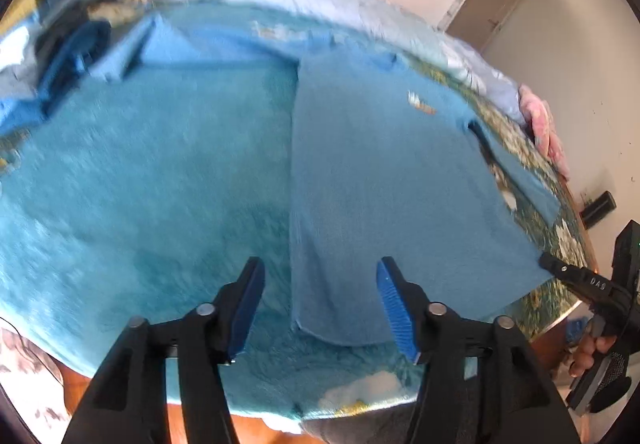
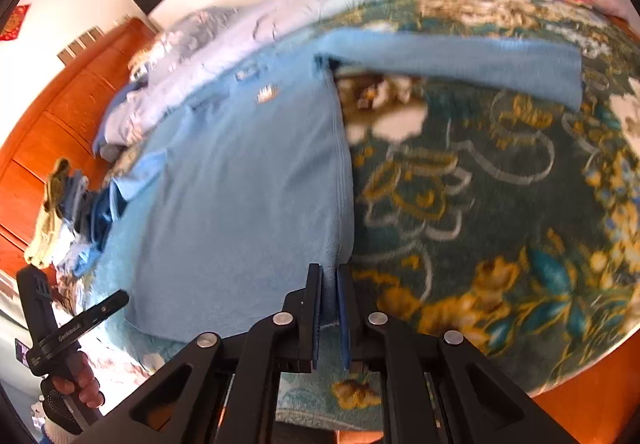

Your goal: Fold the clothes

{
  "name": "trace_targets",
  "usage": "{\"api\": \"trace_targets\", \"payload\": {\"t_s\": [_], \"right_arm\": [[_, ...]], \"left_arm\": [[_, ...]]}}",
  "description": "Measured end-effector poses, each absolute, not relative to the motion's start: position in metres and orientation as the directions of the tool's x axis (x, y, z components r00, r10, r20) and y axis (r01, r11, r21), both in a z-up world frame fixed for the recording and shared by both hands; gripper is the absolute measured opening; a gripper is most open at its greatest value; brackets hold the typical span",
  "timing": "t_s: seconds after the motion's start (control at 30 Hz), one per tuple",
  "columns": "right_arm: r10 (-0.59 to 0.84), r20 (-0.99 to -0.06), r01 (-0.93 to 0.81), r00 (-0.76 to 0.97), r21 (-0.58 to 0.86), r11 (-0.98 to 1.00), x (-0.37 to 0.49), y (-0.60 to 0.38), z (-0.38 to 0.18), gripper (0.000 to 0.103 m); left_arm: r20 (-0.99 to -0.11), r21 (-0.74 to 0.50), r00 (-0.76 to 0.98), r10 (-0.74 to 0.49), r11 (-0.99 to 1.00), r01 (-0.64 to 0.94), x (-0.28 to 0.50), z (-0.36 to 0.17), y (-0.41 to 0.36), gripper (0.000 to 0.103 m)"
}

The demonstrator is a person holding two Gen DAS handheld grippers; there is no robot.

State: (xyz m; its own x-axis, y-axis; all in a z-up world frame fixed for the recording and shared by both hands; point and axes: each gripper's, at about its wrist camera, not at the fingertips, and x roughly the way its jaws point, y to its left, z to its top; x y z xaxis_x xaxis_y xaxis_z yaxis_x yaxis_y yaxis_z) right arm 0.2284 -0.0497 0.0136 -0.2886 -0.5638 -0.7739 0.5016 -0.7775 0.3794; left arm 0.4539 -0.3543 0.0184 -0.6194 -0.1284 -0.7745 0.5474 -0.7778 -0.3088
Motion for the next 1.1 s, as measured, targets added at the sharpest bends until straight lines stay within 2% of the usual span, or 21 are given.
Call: {"api": "trace_targets", "payload": {"t_s": [0.03, 0.1, 0.13, 0.23, 0.27, 0.33, 0.5, 0.67, 0.93, 0.97, 1.0, 1.03, 1.07, 1.1], "right_arm": [[-0.561, -0.766, 0.496, -0.314, 0.371, -0.785, 0.224, -0.045, 0.018, 0.015], [-0.539, -0.759, 0.460, -0.364, 0.357, -0.813, 0.210, -0.032, 0.024, 0.030], [-0.524, -0.758, 0.433, -0.388, 0.352, -0.830, 0.201, -0.024, 0.025, 0.032], [-0.463, -0.761, 0.337, -0.455, 0.334, -0.880, 0.169, 0.006, 0.027, 0.033], [-0.445, -0.761, 0.296, -0.472, 0.339, -0.893, 0.156, 0.018, 0.026, 0.033], [-0.419, -0.760, 0.213, -0.497, 0.362, -0.908, 0.131, 0.041, 0.024, 0.034], [-0.389, -0.765, 0.106, -0.513, 0.394, -0.913, 0.078, 0.078, 0.016, 0.034], [-0.411, -0.768, 0.076, -0.491, 0.432, -0.899, 0.032, 0.085, 0.002, 0.036], [-0.494, -0.728, 0.141, -0.476, 0.491, -0.860, 0.006, 0.072, -0.011, 0.038], [-0.506, -0.719, 0.144, -0.477, 0.504, -0.851, 0.006, 0.072, -0.012, 0.035], [-0.515, -0.713, 0.147, -0.476, 0.512, -0.846, 0.004, 0.072, -0.012, 0.028], [-0.516, -0.714, 0.152, -0.473, 0.511, -0.846, 0.003, 0.072, -0.011, 0.019], [-0.516, -0.717, 0.159, -0.470, 0.506, -0.848, 0.002, 0.071, -0.011, 0.004], [-0.512, -0.719, 0.169, -0.470, 0.496, -0.852, 0.002, 0.071, -0.009, 0.003]], "left_arm": [[-0.765, -0.285, -0.623, -0.162, -0.783, 0.553, 0.455, 0.024, -0.355, 0.067], [-0.746, -0.231, -0.627, -0.225, -0.795, 0.560, 0.454, 0.033, -0.355, 0.067], [-0.738, -0.201, -0.626, -0.253, -0.802, 0.562, 0.453, 0.036, -0.356, 0.068], [-0.725, -0.108, -0.611, -0.318, -0.823, 0.558, 0.453, 0.042, -0.355, 0.072], [-0.725, -0.087, -0.604, -0.330, -0.827, 0.556, 0.453, 0.042, -0.355, 0.078], [-0.729, -0.058, -0.592, -0.343, -0.831, 0.553, 0.446, 0.043, -0.358, 0.079], [-0.755, -0.082, -0.570, -0.326, -0.814, 0.575, 0.430, 0.037, -0.363, 0.079], [-0.774, -0.079, -0.543, -0.324, -0.803, 0.591, 0.419, 0.032, -0.364, 0.079], [-0.800, -0.067, -0.505, -0.324, -0.788, 0.612, 0.409, 0.025, -0.366, 0.079], [-0.802, -0.069, -0.503, -0.322, -0.786, 0.614, 0.409, 0.024, -0.367, 0.079], [-0.804, -0.070, -0.500, -0.322, -0.783, 0.617, 0.409, 0.023, -0.367, 0.079], [-0.805, -0.071, -0.498, -0.322, -0.781, 0.620, 0.409, 0.023, -0.368, 0.079], [-0.806, -0.072, -0.497, -0.323, -0.779, 0.623, 0.409, 0.023, -0.368, 0.079], [-0.806, -0.071, -0.495, -0.325, -0.777, 0.625, 0.409, 0.022, -0.369, 0.079]]}}
